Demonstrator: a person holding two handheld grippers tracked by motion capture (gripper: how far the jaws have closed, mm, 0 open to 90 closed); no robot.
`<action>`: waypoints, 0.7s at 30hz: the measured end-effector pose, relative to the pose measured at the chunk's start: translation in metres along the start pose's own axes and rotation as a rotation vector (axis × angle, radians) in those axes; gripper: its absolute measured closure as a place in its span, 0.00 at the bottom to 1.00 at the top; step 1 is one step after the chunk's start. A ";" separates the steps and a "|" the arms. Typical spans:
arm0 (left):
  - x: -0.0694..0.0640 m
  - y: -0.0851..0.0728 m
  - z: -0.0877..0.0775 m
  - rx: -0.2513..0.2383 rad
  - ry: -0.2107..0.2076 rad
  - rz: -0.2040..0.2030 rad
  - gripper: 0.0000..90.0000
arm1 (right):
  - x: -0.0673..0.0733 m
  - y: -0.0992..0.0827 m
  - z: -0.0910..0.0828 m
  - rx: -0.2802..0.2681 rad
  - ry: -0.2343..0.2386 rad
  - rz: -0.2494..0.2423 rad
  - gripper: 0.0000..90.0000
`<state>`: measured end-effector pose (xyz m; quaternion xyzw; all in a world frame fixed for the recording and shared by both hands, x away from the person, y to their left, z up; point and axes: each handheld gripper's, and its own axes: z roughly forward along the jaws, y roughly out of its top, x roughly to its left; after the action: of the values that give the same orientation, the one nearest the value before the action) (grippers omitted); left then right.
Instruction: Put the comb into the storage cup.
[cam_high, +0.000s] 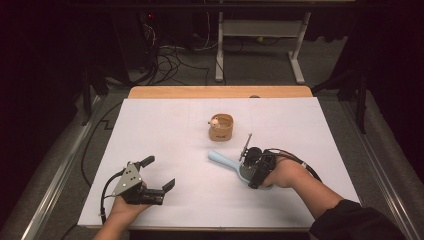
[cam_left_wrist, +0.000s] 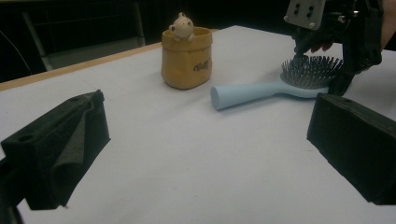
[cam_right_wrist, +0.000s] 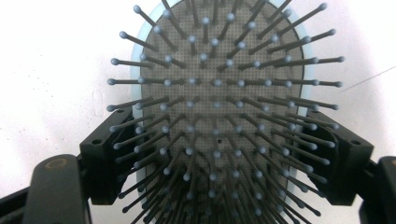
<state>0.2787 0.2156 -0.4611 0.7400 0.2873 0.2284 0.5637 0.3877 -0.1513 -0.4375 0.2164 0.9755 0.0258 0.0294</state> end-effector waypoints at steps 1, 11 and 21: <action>0.000 0.000 0.000 0.000 0.000 0.000 0.00 | 0.000 0.000 0.000 0.000 0.000 -0.001 0.23; 0.000 0.000 0.000 -0.001 -0.003 0.001 0.00 | 0.001 -0.002 -0.008 -0.009 -0.005 0.001 0.23; 0.000 0.000 -0.001 -0.001 -0.006 0.002 0.00 | 0.000 -0.004 -0.010 -0.015 0.024 0.014 0.23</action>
<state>0.2778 0.2159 -0.4608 0.7407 0.2846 0.2269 0.5647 0.3850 -0.1555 -0.4276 0.2225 0.9741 0.0360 0.0193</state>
